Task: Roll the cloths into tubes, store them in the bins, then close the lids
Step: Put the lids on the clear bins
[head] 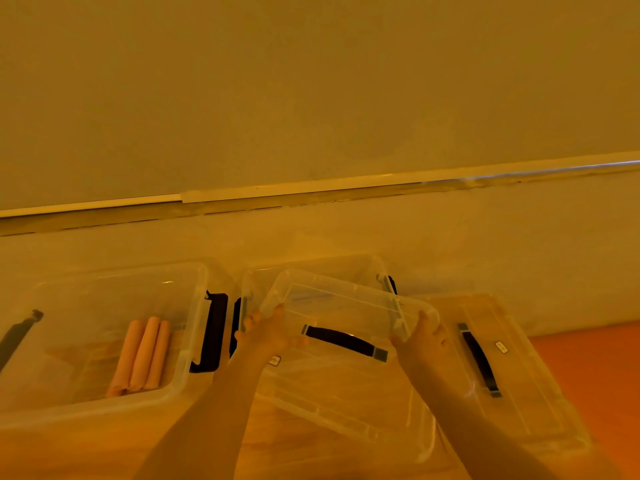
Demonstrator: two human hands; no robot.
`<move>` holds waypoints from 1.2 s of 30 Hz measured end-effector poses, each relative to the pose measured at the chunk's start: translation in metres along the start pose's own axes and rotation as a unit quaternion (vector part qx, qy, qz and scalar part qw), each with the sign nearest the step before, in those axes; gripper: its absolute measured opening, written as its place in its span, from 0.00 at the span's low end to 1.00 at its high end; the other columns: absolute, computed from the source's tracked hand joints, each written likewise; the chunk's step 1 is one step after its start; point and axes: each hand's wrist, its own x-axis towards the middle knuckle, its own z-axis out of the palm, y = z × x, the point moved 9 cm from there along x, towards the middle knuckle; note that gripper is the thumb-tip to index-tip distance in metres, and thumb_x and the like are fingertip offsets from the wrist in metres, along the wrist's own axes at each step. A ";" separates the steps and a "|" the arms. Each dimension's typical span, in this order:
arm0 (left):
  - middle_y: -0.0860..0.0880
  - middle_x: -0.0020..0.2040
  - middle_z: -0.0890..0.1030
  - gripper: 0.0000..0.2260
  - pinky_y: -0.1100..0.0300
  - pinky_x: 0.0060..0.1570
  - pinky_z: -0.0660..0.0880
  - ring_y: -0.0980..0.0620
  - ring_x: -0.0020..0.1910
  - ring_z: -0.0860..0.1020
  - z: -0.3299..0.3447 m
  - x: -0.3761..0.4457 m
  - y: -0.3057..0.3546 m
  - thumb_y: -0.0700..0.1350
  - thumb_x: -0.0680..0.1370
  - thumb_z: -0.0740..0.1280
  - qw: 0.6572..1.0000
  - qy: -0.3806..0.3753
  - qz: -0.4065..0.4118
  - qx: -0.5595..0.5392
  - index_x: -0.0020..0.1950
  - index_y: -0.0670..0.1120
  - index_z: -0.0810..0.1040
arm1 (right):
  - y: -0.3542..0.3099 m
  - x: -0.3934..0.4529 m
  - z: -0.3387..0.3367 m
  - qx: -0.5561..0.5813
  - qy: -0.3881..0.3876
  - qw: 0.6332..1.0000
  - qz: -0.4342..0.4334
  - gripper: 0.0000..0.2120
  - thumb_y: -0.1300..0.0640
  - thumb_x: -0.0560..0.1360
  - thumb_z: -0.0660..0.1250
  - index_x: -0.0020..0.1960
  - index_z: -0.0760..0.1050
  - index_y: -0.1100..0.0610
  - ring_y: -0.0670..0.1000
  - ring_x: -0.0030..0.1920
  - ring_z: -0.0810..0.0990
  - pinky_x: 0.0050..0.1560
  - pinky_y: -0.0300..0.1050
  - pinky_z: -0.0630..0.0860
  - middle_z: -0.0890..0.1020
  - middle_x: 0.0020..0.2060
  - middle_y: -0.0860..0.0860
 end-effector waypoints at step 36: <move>0.35 0.75 0.48 0.45 0.36 0.68 0.57 0.33 0.73 0.51 -0.172 -0.167 -0.184 0.70 0.68 0.66 0.949 0.264 -0.128 -0.118 0.77 0.58 0.47 | -0.262 -0.113 0.038 -0.099 -0.072 0.953 -0.279 0.53 0.34 0.64 0.74 0.78 0.49 0.47 0.63 0.77 0.44 0.73 0.63 0.59 0.38 0.77 0.57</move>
